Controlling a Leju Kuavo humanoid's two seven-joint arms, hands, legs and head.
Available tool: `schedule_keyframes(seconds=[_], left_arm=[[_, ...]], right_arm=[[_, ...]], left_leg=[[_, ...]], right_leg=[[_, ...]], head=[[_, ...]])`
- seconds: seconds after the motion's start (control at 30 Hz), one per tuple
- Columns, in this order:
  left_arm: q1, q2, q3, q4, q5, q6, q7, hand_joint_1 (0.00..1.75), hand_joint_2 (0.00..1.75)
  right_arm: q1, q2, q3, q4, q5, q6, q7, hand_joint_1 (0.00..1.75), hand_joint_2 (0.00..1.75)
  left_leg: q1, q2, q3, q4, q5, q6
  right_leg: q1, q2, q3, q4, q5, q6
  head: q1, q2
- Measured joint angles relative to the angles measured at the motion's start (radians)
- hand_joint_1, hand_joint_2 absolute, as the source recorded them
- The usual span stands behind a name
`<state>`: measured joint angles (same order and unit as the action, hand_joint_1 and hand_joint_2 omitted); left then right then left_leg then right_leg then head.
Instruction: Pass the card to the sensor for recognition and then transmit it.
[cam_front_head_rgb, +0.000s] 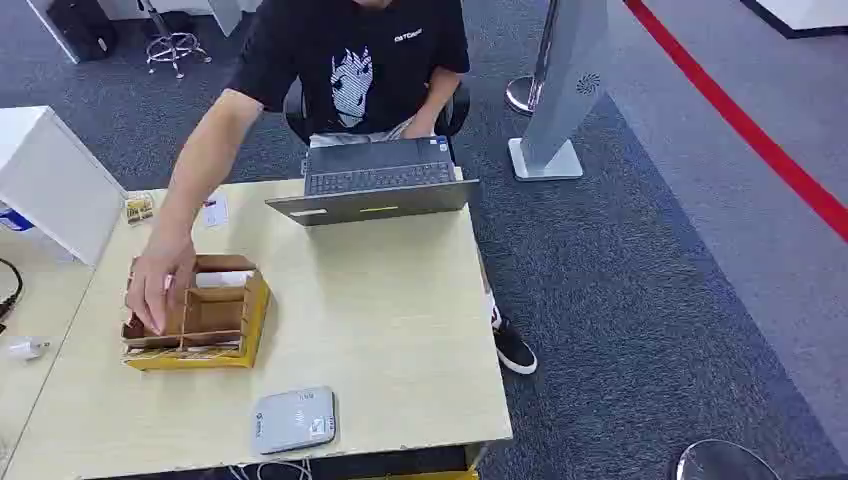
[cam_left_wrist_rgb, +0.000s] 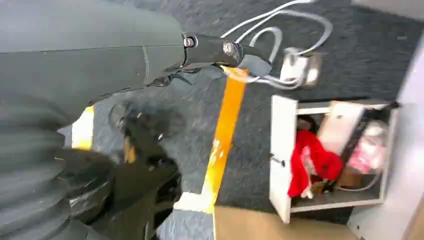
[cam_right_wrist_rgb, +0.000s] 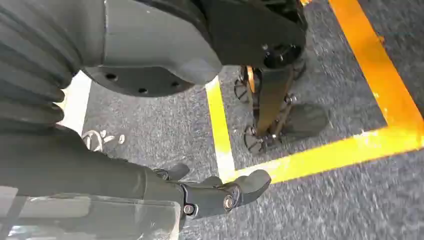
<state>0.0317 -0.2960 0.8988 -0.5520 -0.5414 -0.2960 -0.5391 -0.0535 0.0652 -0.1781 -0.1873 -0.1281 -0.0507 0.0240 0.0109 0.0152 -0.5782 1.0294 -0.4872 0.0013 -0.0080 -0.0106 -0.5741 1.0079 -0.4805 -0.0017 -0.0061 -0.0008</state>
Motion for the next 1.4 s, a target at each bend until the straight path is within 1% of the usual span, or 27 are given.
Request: schedule_keyframes(seconds=[0.13, 0.17, 0.2, 0.23, 0.27, 0.3, 0.33, 0.37, 0.4, 0.43, 0.47, 0.5, 0.53, 0.63, 0.67, 0.77, 1.07, 1.1, 1.13, 1.17, 1.2, 1.23, 1.27, 1.3, 1.33, 1.37, 1.4], left_arm=[[-0.004, 0.001, -0.002, 0.005, -0.134, 0.009, -0.033, 0.00, 1.75], [-0.004, 0.001, -0.010, 0.009, -0.198, 0.002, -0.029, 0.00, 1.75], [-0.007, 0.002, -0.022, 0.016, -0.257, -0.017, -0.008, 0.00, 1.75], [-0.017, 0.002, -0.023, 0.012, -0.278, -0.028, 0.014, 0.00, 1.75], [-0.020, 0.006, -0.004, -0.020, -0.249, 0.001, 0.025, 0.00, 1.75], [-0.022, 0.010, 0.032, -0.082, -0.173, 0.056, 0.064, 0.00, 1.75], [-0.031, 0.009, 0.096, -0.161, -0.046, 0.125, 0.136, 0.00, 1.75], [-0.044, 0.003, 0.182, -0.222, 0.122, 0.166, 0.191, 0.00, 1.75], [-0.063, -0.002, 0.271, -0.266, 0.311, 0.180, 0.216, 0.00, 1.75], [-0.073, -0.001, 0.355, -0.307, 0.500, 0.199, 0.211, 0.00, 1.75], [-0.074, -0.003, 0.413, -0.334, 0.640, 0.223, 0.184, 0.00, 1.75], [-0.075, -0.008, 0.451, -0.355, 0.729, 0.247, 0.163, 0.00, 1.75], [-0.076, -0.013, 0.475, -0.370, 0.759, 0.266, 0.148, 0.00, 1.75], [-0.082, -0.033, 0.544, -0.399, 0.630, 0.322, 0.136, 0.00, 1.75], [-0.087, -0.035, 0.558, -0.407, 0.611, 0.336, 0.137, 0.00, 1.75], [-0.094, -0.038, 0.584, -0.430, 0.598, 0.350, 0.142, 0.00, 1.75], [-0.094, -0.048, 0.585, -0.458, 0.583, 0.406, 0.148, 0.00, 1.75], [-0.093, -0.047, 0.585, -0.461, 0.594, 0.414, 0.139, 0.00, 1.75], [-0.081, -0.047, 0.580, -0.473, 0.640, 0.444, 0.118, 0.00, 1.75], [-0.058, -0.048, 0.554, -0.492, 0.722, 0.506, 0.097, 0.00, 1.75], [-0.014, -0.048, 0.502, -0.531, 0.857, 0.607, 0.068, 0.00, 1.75], [0.049, -0.047, 0.427, -0.594, 1.009, 0.728, 0.019, 0.00, 1.75], [0.102, -0.046, 0.359, -0.656, 1.113, 0.816, -0.030, 0.00, 1.75], [0.184, -0.046, 0.234, -0.758, 1.204, 0.896, -0.101, 0.00, 1.75], [0.236, -0.044, 0.134, -0.836, 1.208, 0.901, -0.140, 0.00, 1.75], [0.265, -0.043, 0.052, -0.908, 1.158, 0.872, -0.155, 0.00, 1.75], [0.289, -0.044, -0.002, -0.972, 1.109, 0.841, -0.158, 0.00, 1.75]], right_arm=[[-0.001, -0.002, 0.013, 0.001, 0.027, 0.003, 0.004, 0.00, 1.75], [-0.001, -0.002, 0.018, 0.002, 0.039, 0.003, 0.007, 0.00, 1.75], [-0.002, -0.005, 0.022, 0.003, 0.038, -0.009, 0.010, 0.00, 1.75], [-0.005, -0.004, 0.020, 0.003, 0.000, -0.042, 0.015, 0.00, 1.75], [-0.009, -0.001, 0.003, 0.003, -0.063, -0.084, 0.010, 0.00, 1.75], [-0.008, 0.004, -0.023, 0.003, -0.115, -0.113, -0.004, 0.00, 1.75], [-0.003, 0.009, -0.047, 0.003, -0.138, -0.115, -0.021, 0.00, 1.75], [0.002, 0.013, -0.063, 0.003, -0.143, -0.113, -0.031, 0.00, 1.75], [0.005, 0.014, -0.075, 0.003, -0.145, -0.113, -0.035, 0.00, 1.75], [0.010, 0.015, -0.086, 0.003, -0.147, -0.116, -0.036, 0.00, 1.75], [0.015, 0.016, -0.093, 0.003, -0.147, -0.120, -0.035, 0.00, 1.75], [0.019, 0.018, -0.099, 0.003, -0.145, -0.125, -0.032, 0.00, 1.75], [0.021, 0.019, -0.104, 0.003, -0.144, -0.131, -0.032, 0.00, 1.75], [0.018, 0.021, -0.113, 0.003, -0.132, -0.138, -0.028, 0.00, 1.75], [0.018, 0.022, -0.113, 0.003, -0.128, -0.138, -0.027, 0.00, 1.75], [0.019, 0.022, -0.116, 0.003, -0.126, -0.140, -0.027, 0.00, 1.75], [0.018, 0.022, -0.117, 0.003, -0.108, -0.132, -0.030, 0.00, 1.75], [0.018, 0.022, -0.118, 0.003, -0.106, -0.132, -0.030, 0.00, 1.75], [0.018, 0.022, -0.118, 0.003, -0.105, -0.132, -0.032, 0.00, 1.75], [0.017, 0.022, -0.117, 0.003, -0.102, -0.134, -0.033, 0.00, 1.75], [0.017, 0.022, -0.117, 0.003, -0.101, -0.134, -0.034, 0.00, 1.75], [0.018, 0.022, -0.118, 0.003, -0.102, -0.134, -0.035, 0.00, 1.75], [0.020, 0.022, -0.119, 0.003, -0.106, -0.135, -0.039, 0.00, 1.75], [0.024, 0.022, -0.122, 0.003, -0.114, -0.137, -0.045, 0.00, 1.75], [0.025, 0.022, -0.126, 0.003, -0.116, -0.137, -0.049, 0.00, 1.75], [0.024, 0.022, -0.131, 0.003, -0.122, -0.137, -0.054, 0.00, 1.75], [0.022, 0.024, -0.135, 0.003, -0.124, -0.138, -0.055, 0.00, 1.75]], left_leg=[[0.000, 0.000, 0.001, 0.000, 0.000, 0.000], [0.000, 0.000, 0.001, 0.000, 0.000, 0.000], [0.000, 0.000, 0.001, 0.000, 0.000, 0.000], [0.000, 0.000, 0.000, 0.000, 0.000, 0.000], [0.001, 0.000, 0.000, 0.000, 0.001, -0.001], [0.004, 0.002, 0.000, 0.000, 0.001, -0.001], [0.005, 0.002, 0.000, 0.000, -0.001, -0.003], [0.004, 0.002, 0.000, 0.000, -0.001, -0.003], [0.004, 0.002, 0.001, 0.000, -0.002, -0.002], [0.003, 0.003, 0.002, 0.000, -0.002, -0.003], [0.002, 0.003, 0.004, 0.000, -0.001, -0.003], [0.002, 0.003, 0.004, -0.001, -0.001, -0.003], [0.002, 0.003, 0.003, -0.001, -0.001, -0.003], [0.002, -0.001, 0.001, 0.000, -0.001, -0.003], [0.002, -0.001, 0.001, 0.000, -0.002, -0.002], [0.001, -0.001, 0.002, 0.000, -0.002, -0.002], [0.001, -0.001, 0.003, 0.000, -0.002, -0.002], [0.001, -0.001, 0.003, 0.000, -0.002, -0.002], [0.001, -0.001, 0.003, 0.000, -0.002, -0.002], [0.002, 0.000, 0.004, 0.000, -0.003, -0.003], [0.003, 0.003, 0.007, 0.000, -0.004, -0.005], [0.003, 0.007, 0.009, 0.000, -0.006, -0.005], [0.004, 0.008, 0.010, 0.000, -0.006, -0.005], [0.003, 0.007, 0.009, 0.001, -0.006, -0.004], [0.001, 0.000, 0.007, 0.001, -0.005, -0.002], [0.001, -0.009, 0.006, 0.001, -0.005, 0.000], [0.001, -0.013, 0.005, 0.000, -0.004, 0.000]], right_leg=[[0.000, 0.000, 0.000, 0.000, 0.000, 0.000], [0.000, 0.000, 0.000, 0.000, 0.000, 0.000], [0.000, 0.000, 0.000, 0.000, 0.000, 0.000], [0.000, 0.000, 0.000, 0.000, 0.000, 0.000], [0.001, 0.000, -0.001, 0.000, 0.000, 0.000], [0.004, 0.002, 0.000, 0.000, 0.001, -0.001], [0.005, 0.002, 0.000, 0.000, 0.001, -0.002], [0.004, 0.002, 0.000, 0.000, 0.001, -0.002], [0.004, 0.002, 0.000, 0.000, 0.001, -0.002], [0.003, 0.004, 0.000, 0.000, 0.001, -0.002], [0.002, 0.005, 0.000, 0.000, 0.000, -0.003], [0.002, 0.004, 0.000, 0.001, -0.001, -0.003], [0.002, 0.003, 0.000, 0.001, -0.002, -0.002], [0.003, -0.001, 0.001, 0.000, -0.003, -0.002], [0.002, -0.001, 0.001, 0.000, -0.002, -0.001], [0.001, -0.001, 0.002, 0.000, -0.002, -0.001], [0.001, -0.001, 0.004, 0.000, -0.002, -0.001], [0.001, -0.001, 0.004, 0.000, -0.002, -0.001], [0.001, -0.001, 0.004, 0.000, -0.002, -0.001], [0.002, 0.001, 0.004, 0.000, -0.002, -0.002], [0.002, 0.004, 0.005, 0.000, -0.003, -0.002], [0.002, 0.008, 0.005, 0.000, -0.003, -0.003], [0.004, 0.009, 0.005, 0.000, -0.003, -0.003], [0.003, 0.007, 0.004, -0.001, -0.004, -0.002], [0.002, 0.001, 0.004, -0.001, -0.007, 0.001], [0.002, -0.007, 0.005, -0.001, -0.009, 0.003], [0.002, -0.012, 0.007, -0.001, -0.010, 0.002]], head=[[0.000, 0.000], [0.000, 0.000], [0.000, 0.000], [0.000, 0.000], [0.000, 0.000], [0.006, 0.000], [0.009, 0.000], [0.008, 0.000], [0.006, 0.000], [0.005, 0.000], [0.003, 0.000], [0.001, 0.000], [0.001, 0.000], [0.005, 0.000], [0.006, 0.000], [0.004, 0.000], [0.004, 0.000], [0.003, 0.000], [0.004, 0.000], [0.004, 0.000], [0.004, 0.000], [0.003, 0.000], [0.000, 0.000], [0.002, 0.000], [0.002, 0.000], [0.000, 0.000], [0.002, 0.000]])
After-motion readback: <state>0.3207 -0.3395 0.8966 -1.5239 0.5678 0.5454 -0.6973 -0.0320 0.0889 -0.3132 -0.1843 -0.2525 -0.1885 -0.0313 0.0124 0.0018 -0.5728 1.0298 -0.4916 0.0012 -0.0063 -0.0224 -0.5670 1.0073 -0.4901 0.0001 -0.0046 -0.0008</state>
